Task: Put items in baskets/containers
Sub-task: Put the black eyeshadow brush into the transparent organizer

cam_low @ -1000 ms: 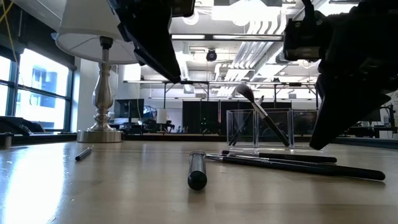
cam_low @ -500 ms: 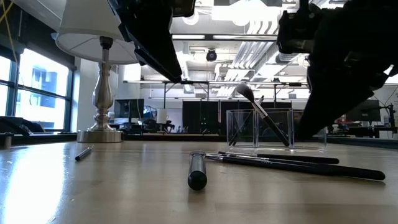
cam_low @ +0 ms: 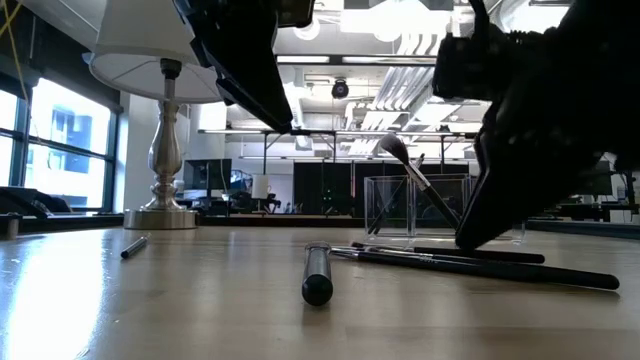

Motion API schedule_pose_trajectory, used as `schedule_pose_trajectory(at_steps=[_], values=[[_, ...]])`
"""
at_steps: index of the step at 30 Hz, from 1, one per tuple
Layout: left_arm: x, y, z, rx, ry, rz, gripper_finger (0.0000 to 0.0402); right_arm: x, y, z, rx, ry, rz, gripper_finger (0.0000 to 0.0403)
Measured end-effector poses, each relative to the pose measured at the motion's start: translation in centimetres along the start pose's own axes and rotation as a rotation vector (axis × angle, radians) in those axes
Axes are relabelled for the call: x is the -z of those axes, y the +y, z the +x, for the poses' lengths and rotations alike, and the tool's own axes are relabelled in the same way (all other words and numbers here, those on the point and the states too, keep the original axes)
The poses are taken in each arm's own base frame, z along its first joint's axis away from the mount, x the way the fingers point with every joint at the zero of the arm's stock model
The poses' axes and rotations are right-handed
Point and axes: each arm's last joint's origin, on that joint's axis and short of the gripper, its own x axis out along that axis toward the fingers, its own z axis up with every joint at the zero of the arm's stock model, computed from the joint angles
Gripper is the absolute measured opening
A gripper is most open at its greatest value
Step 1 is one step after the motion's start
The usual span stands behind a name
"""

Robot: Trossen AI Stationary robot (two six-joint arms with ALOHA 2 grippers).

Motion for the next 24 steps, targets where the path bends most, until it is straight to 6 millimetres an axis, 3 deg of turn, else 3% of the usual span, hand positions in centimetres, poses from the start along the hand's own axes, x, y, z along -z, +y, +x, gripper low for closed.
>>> schedule_pose_trajectory(at_steps=[5,11,18,24], values=[[0.0,0.0,0.0,0.000,0.000,0.014,0.0101,0.5,0.0,1.6,0.022,0.043,0.051,0.0108],[0.0,0.0,0.0,0.001,0.001,0.128,0.0101,1.2,0.6,2.1,-0.028,0.110,0.068,0.0018],[-0.2,-0.1,0.2,0.010,-0.016,0.207,0.0101,1.9,0.6,0.7,0.046,0.058,0.275,0.0012],[-0.9,-0.8,2.0,0.049,-0.107,0.191,0.0101,2.1,0.3,0.6,0.056,0.099,0.223,0.0009]])
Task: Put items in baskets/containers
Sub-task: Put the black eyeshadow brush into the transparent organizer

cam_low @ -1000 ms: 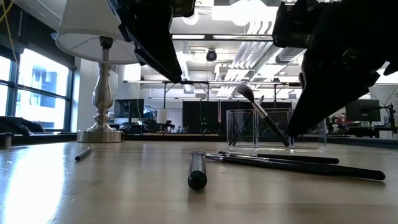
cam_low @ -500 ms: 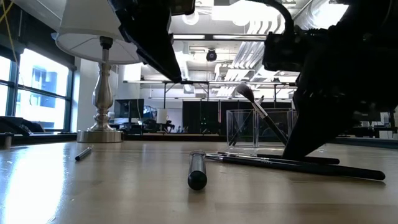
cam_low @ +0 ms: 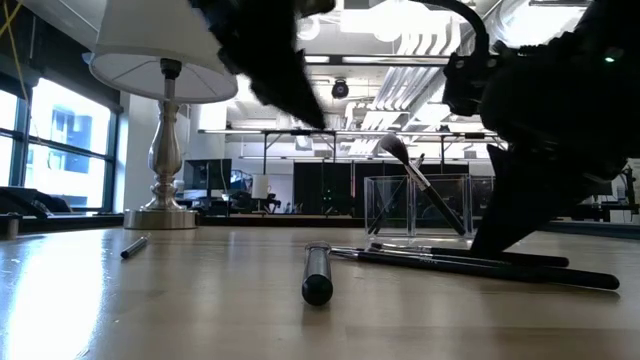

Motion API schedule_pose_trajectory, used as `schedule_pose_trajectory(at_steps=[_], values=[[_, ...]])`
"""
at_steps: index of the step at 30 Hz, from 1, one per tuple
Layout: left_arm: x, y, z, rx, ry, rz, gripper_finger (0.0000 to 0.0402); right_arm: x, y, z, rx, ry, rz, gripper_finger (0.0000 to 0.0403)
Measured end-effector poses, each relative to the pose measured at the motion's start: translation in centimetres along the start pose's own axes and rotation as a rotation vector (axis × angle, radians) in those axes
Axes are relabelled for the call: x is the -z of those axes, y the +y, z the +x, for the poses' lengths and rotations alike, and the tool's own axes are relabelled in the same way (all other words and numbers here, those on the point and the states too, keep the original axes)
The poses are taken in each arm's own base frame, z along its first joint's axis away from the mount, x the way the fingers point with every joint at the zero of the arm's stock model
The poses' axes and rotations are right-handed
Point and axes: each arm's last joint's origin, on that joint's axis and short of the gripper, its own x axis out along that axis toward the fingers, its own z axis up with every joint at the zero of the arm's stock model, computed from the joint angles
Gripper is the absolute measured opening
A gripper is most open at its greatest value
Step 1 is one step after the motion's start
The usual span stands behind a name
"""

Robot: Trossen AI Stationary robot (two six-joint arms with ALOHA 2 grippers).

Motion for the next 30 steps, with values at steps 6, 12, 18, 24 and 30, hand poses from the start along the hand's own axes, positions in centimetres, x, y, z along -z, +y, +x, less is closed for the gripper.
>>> schedule_pose_trajectory(at_steps=[6,12,18,24,30], values=[[0.8,0.1,3.4,0.010,0.011,0.024,0.0101,0.1,-0.1,0.0,0.006,0.005,-0.048,0.0009],[2.1,0.5,5.9,0.020,0.073,0.171,0.0101,0.2,0.1,0.0,-0.011,-0.002,-0.105,0.0006],[2.6,1.5,7.9,-0.008,0.070,0.176,0.0101,0.1,0.2,0.0,-0.023,-0.008,-0.128,0.0007],[2.6,3.2,8.9,-0.026,0.056,0.142,0.0101,0.1,0.3,-0.1,-0.029,-0.012,-0.123,0.0009],[2.0,4.1,9.0,0.032,0.020,0.202,0.0101,-0.2,0.2,0.1,-0.031,-0.008,-0.110,0.0007]])
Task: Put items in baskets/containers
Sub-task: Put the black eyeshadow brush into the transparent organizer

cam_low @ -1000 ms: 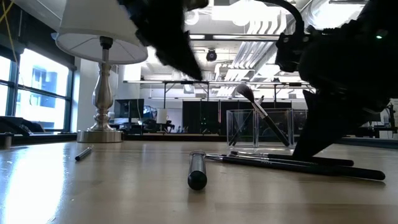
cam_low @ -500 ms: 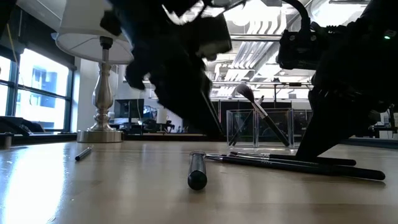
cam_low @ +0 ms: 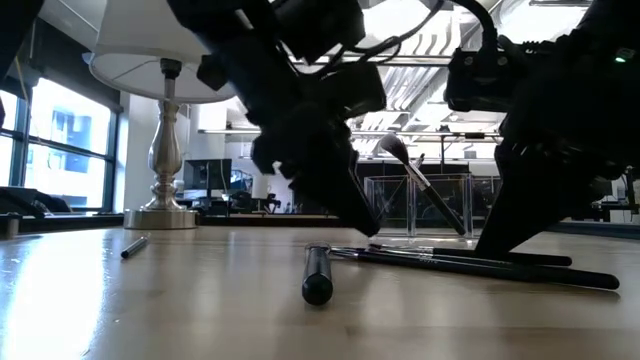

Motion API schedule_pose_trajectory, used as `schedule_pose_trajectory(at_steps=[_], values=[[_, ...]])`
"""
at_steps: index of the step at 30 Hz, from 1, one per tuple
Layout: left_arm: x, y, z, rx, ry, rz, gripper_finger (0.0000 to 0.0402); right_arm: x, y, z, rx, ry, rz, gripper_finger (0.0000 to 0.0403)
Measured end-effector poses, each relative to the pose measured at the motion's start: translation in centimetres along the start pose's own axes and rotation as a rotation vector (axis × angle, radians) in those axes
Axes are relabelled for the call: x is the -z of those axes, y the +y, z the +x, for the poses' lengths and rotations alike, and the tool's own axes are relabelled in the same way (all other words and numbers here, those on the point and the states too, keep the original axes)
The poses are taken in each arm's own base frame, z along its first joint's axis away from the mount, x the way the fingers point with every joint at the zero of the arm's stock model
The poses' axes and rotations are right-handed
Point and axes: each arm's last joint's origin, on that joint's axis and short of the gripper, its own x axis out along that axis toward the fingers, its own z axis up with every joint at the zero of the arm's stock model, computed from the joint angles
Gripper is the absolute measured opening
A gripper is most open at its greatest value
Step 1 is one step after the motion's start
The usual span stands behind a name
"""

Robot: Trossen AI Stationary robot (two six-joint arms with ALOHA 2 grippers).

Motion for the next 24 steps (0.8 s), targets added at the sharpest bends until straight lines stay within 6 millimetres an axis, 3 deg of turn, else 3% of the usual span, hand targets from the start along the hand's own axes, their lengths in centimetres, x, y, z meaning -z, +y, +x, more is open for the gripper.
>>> schedule_pose_trajectory(at_steps=[9,17,24], values=[[0.6,-0.4,1.7,0.049,0.011,0.097,0.0101,-0.5,-0.3,0.3,0.005,0.005,0.017,0.0009],[0.7,-0.4,1.8,0.054,0.027,0.098,0.0096,-1.0,-0.6,0.6,0.011,0.011,0.030,0.0011],[1.3,-0.5,1.7,0.086,0.080,0.099,0.0011,-1.1,-0.7,0.6,0.012,0.009,0.035,0.0023]])
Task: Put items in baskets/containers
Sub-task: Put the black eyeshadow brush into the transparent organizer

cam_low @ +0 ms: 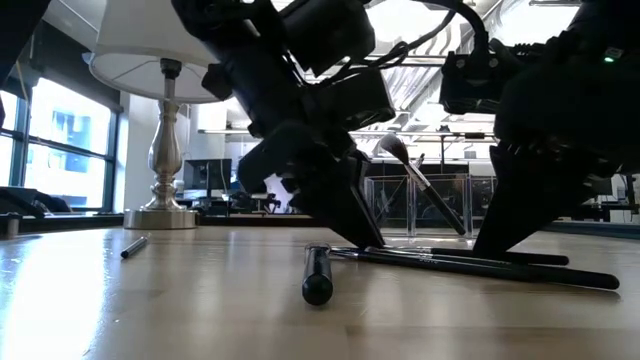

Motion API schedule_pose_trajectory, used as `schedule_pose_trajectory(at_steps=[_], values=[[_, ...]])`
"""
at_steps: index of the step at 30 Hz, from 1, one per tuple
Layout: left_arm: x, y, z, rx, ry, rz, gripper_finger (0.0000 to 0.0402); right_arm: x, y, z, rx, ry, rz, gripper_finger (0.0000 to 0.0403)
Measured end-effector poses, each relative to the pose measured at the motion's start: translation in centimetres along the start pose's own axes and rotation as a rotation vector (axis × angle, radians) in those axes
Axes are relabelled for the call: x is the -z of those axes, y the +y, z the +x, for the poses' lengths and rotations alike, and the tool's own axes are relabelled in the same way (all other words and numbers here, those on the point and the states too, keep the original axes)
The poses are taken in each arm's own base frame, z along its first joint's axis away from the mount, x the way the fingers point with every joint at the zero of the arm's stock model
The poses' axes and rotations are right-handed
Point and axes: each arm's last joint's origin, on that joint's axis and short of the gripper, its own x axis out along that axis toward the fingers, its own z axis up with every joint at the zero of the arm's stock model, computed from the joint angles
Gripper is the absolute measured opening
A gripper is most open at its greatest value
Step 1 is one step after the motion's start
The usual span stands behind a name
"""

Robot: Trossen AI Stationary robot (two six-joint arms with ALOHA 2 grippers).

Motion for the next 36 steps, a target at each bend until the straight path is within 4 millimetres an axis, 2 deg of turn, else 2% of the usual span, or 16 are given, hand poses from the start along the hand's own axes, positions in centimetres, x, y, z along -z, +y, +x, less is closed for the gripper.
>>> schedule_pose_trajectory(at_steps=[6,14,19,26,31,36], values=[[0.2,0.0,0.0,-0.016,0.014,-0.070,0.0004,-0.4,-0.1,-0.7,-0.010,-0.012,0.004,0.0048],[-0.7,0.4,-1.0,-0.007,0.074,-0.265,0.0001,-1.8,-1.3,-3.7,0.003,-0.072,-0.001,0.0100],[-2.1,0.6,-2.0,0.014,0.151,-0.331,0.0000,-1.8,-1.5,-4.1,0.001,-0.062,-0.129,0.0135],[-4.3,1.6,-3.7,0.061,0.171,-0.457,0.0000,-2.1,-1.2,-4.4,-0.003,-0.072,-0.294,0.0167],[-5.2,2.1,-4.4,0.130,0.153,-0.540,0.0000,-2.8,-0.7,-5.0,0.003,-0.113,-0.446,0.0173],[-5.6,2.2,-4.7,0.191,0.151,-0.623,0.0000,-2.8,-0.8,-5.1,0.015,-0.112,-0.535,0.0163]])
